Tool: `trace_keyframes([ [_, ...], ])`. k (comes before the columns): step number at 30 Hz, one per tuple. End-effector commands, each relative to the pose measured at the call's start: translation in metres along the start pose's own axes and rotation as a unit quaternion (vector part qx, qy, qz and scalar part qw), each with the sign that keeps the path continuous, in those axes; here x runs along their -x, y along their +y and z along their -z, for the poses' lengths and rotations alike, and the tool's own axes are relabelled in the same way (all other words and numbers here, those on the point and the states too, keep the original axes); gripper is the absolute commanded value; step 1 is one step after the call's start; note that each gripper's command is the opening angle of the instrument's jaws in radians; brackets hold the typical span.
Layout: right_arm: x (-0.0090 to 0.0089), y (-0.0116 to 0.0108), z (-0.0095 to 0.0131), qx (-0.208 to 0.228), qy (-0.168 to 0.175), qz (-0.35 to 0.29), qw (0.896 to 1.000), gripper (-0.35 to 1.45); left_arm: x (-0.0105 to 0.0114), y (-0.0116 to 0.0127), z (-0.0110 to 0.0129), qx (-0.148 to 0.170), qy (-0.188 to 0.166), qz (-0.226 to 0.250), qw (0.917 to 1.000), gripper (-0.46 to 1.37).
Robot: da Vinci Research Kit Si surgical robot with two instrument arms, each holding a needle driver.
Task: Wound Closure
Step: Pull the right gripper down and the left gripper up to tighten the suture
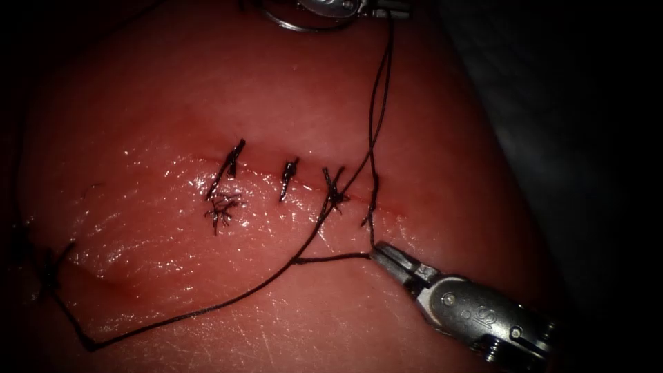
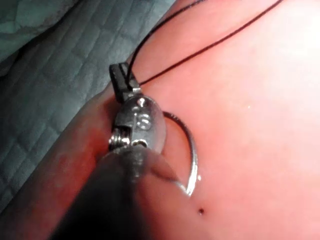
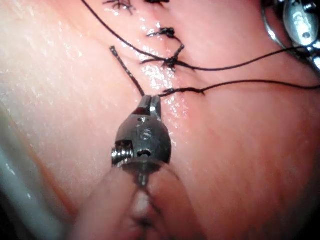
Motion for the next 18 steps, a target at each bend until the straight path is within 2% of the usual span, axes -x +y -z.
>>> trace_keyframes([
  [1,-0.0002,-0.0003,0.0003,-0.01,-0.008,0.001,1.0,-0.35,0.0002,0.0,0.0,0.003,0.0,0.0,1.0,-0.35],
  [6,-0.001,-0.0012,0.0011,-0.054,-0.042,-0.011,0.998,-0.35,0.0003,-0.0001,0.0,0.003,0.0,0.003,1.0,-0.35],
  [16,-0.0014,-0.003,0.0013,-0.157,-0.064,-0.01,0.986,-0.35,0.0011,-0.0009,-0.0007,0.0,0.001,-0.02,0.9998,-0.35],
  [18,-0.0016,-0.0034,0.0013,-0.164,-0.064,-0.011,0.984,-0.35,0.0012,-0.001,-0.0008,0.0,0.002,-0.026,0.9997,-0.35],
])
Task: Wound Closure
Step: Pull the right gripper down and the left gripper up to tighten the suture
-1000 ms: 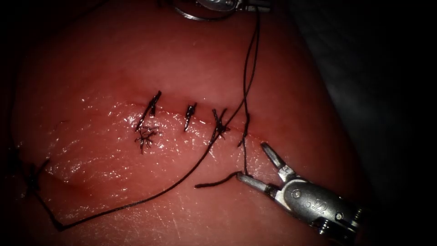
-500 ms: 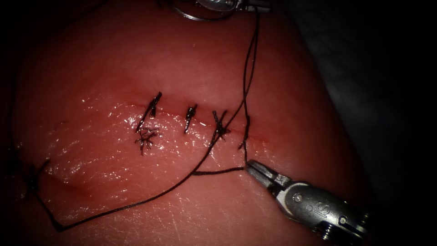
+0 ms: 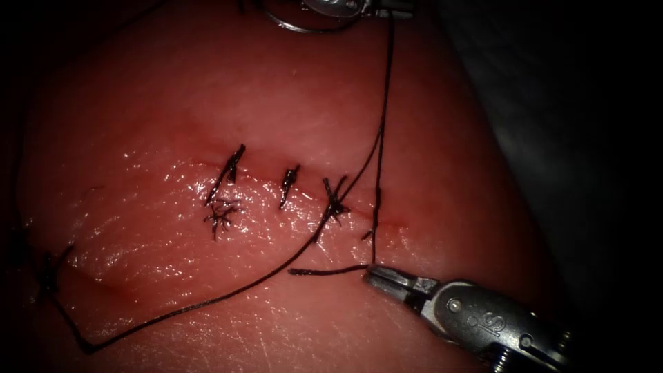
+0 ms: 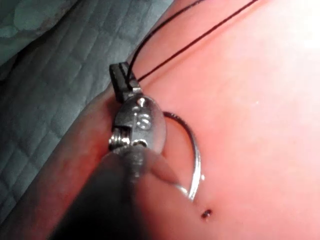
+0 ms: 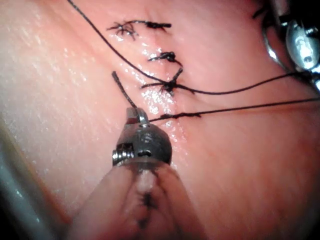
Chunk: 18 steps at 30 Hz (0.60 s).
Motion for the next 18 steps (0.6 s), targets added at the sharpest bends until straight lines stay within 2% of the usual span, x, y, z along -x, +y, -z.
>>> trace_keyframes([
  [1,-0.0002,-0.0004,-0.0002,-0.01,0.006,0.002,1.0,-0.35,0.0,-0.0002,0.0,-0.002,-0.004,-0.011,0.9999,-0.35],
  [8,-0.0013,-0.0025,-0.0017,-0.022,-0.007,0.005,1.0,-0.35,0.0,-0.0006,-0.0001,-0.008,-0.011,-0.018,0.9998,-0.35],
  [15,-0.0014,-0.003,-0.0015,-0.024,-0.004,0.006,1.0,-0.35,-0.0007,-0.0001,0.0001,-0.006,-0.009,-0.017,0.9998,-0.35],
  [18,-0.0013,-0.0041,-0.0015,-0.036,-0.003,0.0,0.999,-0.35,-0.0008,-0.0001,0.0,-0.006,-0.008,-0.017,0.9998,-0.35],
])
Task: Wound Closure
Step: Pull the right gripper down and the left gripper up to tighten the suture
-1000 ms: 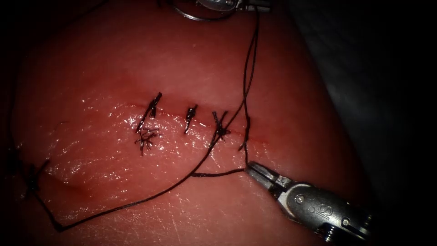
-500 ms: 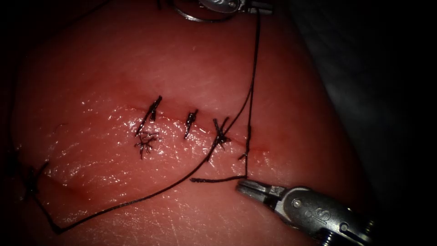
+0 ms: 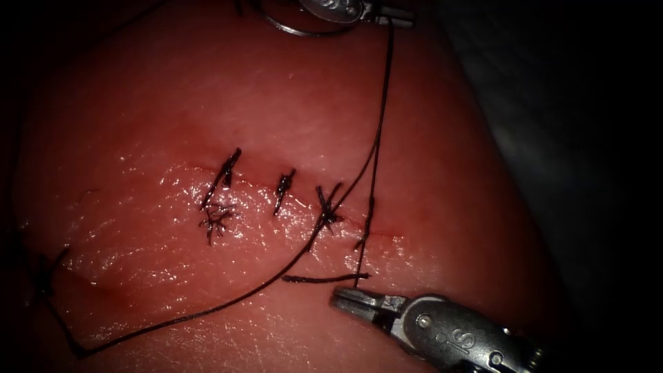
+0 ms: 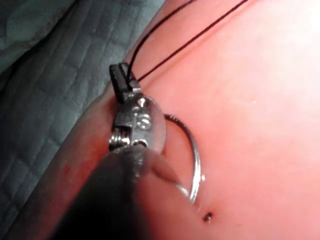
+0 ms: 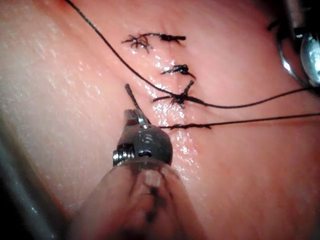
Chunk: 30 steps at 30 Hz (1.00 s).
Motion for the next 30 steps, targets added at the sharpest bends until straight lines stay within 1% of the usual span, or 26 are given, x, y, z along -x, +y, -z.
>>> trace_keyframes([
  [1,-0.0001,-0.0003,0.0001,-0.005,0.003,-0.003,1.0,-0.35,0.0,0.0,-0.0001,0.001,0.0,0.0,1.0,-0.35],
  [5,-0.0004,-0.002,-0.0002,-0.027,0.015,-0.025,0.999,-0.35,0.0,-0.0002,-0.0002,0.001,0.001,0.001,1.0,-0.35],
  [12,-0.001,-0.0038,-0.0011,-0.052,0.019,-0.046,0.997,-0.35,-0.0001,-0.0002,-0.0003,0.001,0.001,-0.002,1.0,-0.35],
  [15,-0.0013,-0.0037,-0.0011,-0.042,0.028,-0.05,0.997,-0.35,-0.0003,-0.0001,-0.0002,0.001,0.001,-0.002,1.0,-0.35],
  [17,-0.0016,-0.0034,-0.0008,-0.034,0.04,-0.053,0.997,-0.35,-0.0007,0.0002,-0.0001,0.002,0.003,-0.002,1.0,-0.35],
  [23,-0.0019,-0.003,-0.0004,-0.028,0.045,-0.056,0.997,-0.35,-0.0017,0.0008,-0.0003,0.008,0.015,0.001,0.9999,-0.35],
  [30,-0.0018,-0.0031,-0.0005,-0.027,0.048,-0.059,0.997,-0.35,-0.0016,0.0007,-0.0003,0.01,0.016,0.004,0.9998,-0.35],
])
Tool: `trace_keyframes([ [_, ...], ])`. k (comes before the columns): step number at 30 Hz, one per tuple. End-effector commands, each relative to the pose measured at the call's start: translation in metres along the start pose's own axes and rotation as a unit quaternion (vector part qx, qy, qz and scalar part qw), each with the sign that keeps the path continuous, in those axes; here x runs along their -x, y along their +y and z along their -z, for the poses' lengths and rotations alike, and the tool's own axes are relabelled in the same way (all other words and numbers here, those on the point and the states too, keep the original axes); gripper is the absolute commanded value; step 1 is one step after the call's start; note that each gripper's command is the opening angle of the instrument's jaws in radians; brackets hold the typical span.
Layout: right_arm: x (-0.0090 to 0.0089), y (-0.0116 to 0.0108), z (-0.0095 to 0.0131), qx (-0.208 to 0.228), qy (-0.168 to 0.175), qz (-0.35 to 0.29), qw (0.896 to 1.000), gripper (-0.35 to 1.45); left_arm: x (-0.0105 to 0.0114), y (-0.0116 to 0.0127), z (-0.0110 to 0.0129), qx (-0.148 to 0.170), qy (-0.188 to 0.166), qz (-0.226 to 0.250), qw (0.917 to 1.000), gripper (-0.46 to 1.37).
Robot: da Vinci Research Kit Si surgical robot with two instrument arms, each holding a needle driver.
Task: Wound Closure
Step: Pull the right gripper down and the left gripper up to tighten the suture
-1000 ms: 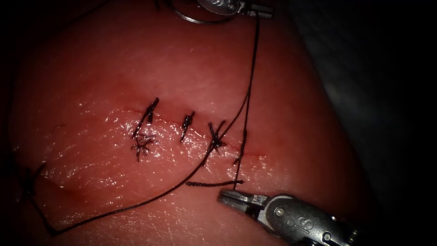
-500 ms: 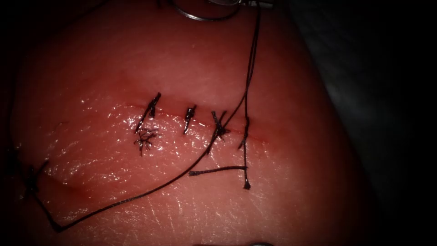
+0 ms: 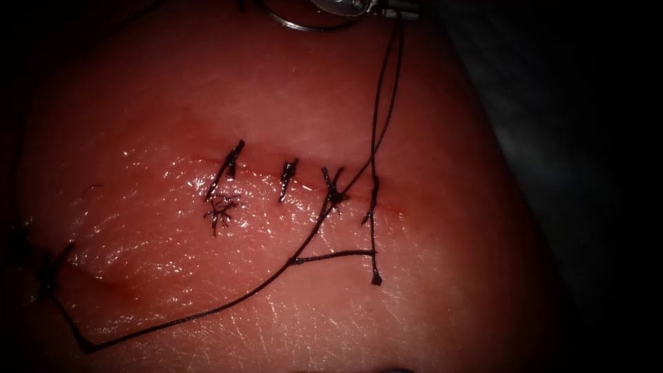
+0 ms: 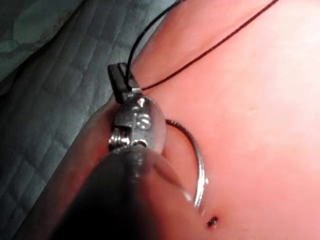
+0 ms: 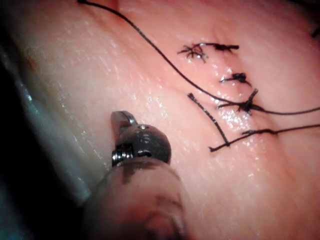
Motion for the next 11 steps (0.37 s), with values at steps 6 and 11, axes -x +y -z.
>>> trace_keyframes([
  [6,0.0,0.0001,-0.0001,0.005,0.0,-0.001,1.0,-0.35,0.0002,-0.0002,0.0001,0.002,0.001,0.001,1.0,-0.35],
  [11,0.0,0.0002,0.0,0.01,0.004,-0.002,1.0,-0.35,0.0002,-0.0003,0.0001,0.002,0.001,0.001,1.0,-0.35],
])
